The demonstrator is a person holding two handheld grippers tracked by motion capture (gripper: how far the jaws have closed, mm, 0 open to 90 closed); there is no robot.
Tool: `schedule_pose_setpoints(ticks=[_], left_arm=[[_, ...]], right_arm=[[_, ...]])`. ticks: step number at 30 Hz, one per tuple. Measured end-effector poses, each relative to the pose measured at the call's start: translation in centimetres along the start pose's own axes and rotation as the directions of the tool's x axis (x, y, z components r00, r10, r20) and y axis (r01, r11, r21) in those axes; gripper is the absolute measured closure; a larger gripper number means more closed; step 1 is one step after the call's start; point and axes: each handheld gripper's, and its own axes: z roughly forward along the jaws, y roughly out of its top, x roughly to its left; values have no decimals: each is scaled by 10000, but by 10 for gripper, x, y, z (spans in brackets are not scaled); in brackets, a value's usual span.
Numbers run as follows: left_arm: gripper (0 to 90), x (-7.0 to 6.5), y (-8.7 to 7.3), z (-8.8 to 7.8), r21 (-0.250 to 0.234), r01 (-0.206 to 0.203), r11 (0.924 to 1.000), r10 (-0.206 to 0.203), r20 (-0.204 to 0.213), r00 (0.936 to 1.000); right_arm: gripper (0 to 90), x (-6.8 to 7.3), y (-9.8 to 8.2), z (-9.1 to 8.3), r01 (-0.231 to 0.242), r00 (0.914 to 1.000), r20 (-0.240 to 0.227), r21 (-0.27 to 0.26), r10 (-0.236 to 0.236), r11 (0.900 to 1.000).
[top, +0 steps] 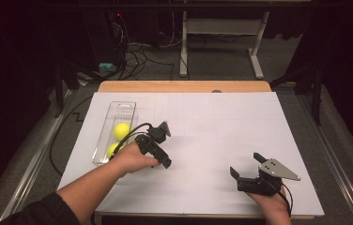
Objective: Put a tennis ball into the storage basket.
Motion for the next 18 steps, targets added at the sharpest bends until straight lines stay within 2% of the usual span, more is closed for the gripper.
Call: schedule_pose_setpoints(ticks=[3,5,8,10,12,16,18], left_arm=[[6,-2,-5,1,-484,-49,9988,51,55,10000],[6,-5,-9,2,-793,-174,9967,169,-73,9998],[6,-7,-14,4,-1335,-79,9910,36,-325,9995],[6,-8,-17,4,-1680,-165,9857,95,-422,9991],[6,-7,-21,4,-2189,-219,9755,100,-557,9984],[9,-3,-30,5,-3308,197,9435,-239,-86,9997],[11,-5,-34,8,-3631,153,9316,-169,-12,9999]], right_arm=[[0,0,0,0,-30,10000,8,10,30,10000],[0,1,0,0,-28,10000,-3,-1,28,10000],[0,2,1,0,-47,10000,5,-11,47,10000],[0,2,1,0,-29,10000,-19,-26,29,10000],[0,2,1,0,1,10000,-37,-42,-1,10000],[0,3,2,0,-14,10000,-56,-51,14,10000],[0,2,2,1,-8,10000,-55,-29,8,10000]])
